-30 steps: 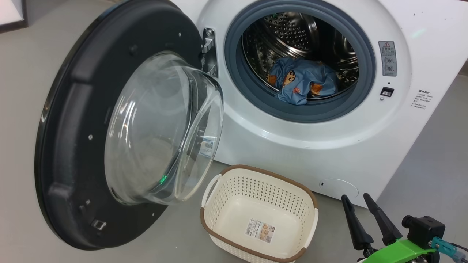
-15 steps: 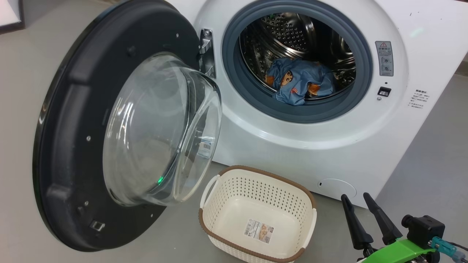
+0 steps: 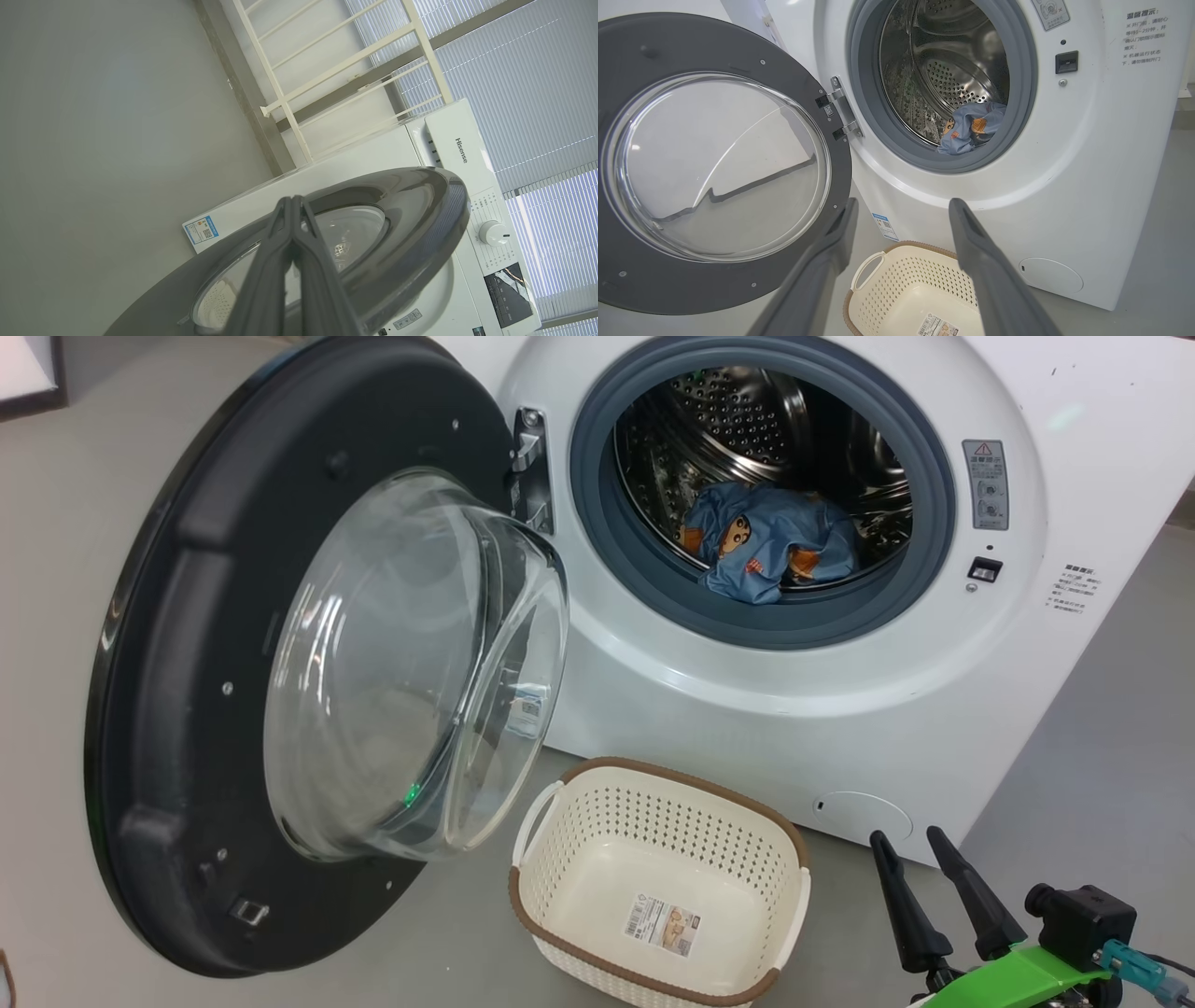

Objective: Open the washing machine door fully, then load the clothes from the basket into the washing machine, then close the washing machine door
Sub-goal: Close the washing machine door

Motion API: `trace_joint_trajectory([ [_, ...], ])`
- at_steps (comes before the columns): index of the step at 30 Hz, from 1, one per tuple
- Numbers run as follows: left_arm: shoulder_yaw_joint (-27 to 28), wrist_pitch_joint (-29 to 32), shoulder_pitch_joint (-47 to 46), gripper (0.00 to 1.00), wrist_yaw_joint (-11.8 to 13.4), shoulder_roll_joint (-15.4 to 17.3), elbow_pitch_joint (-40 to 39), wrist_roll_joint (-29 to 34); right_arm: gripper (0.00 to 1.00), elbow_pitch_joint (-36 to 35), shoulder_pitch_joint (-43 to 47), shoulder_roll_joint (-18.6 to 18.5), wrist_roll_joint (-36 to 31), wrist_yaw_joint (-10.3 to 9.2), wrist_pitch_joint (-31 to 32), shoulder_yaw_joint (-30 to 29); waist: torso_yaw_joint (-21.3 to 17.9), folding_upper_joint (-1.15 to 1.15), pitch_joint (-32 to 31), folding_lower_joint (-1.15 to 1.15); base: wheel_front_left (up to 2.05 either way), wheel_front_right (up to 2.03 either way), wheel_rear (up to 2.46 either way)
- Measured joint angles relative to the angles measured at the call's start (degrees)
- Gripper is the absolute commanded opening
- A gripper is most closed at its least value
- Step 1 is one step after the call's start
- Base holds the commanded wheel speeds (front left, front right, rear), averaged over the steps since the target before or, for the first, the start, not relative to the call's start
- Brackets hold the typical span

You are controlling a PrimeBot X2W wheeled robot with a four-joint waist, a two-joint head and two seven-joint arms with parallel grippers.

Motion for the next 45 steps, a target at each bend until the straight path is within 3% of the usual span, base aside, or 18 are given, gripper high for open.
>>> trace_joint_trajectory([
  [21,-2.59,5.50,-1.24,0.00,4.41,-1.82,-3.11,-3.45,1.00,0.03,-0.01,0.11,0.01,0.00,0.00,0.03,-0.51,0.00,-0.03,0.00,0.00,0.00,0.00],
  [45,-9.13,12.62,-0.40,0.00,6.47,-2.59,-12.81,-4.35,1.00,0.51,-0.01,0.48,0.02,0.00,0.00,0.27,-1.31,0.00,-0.78,0.00,0.00,0.00,0.00],
])
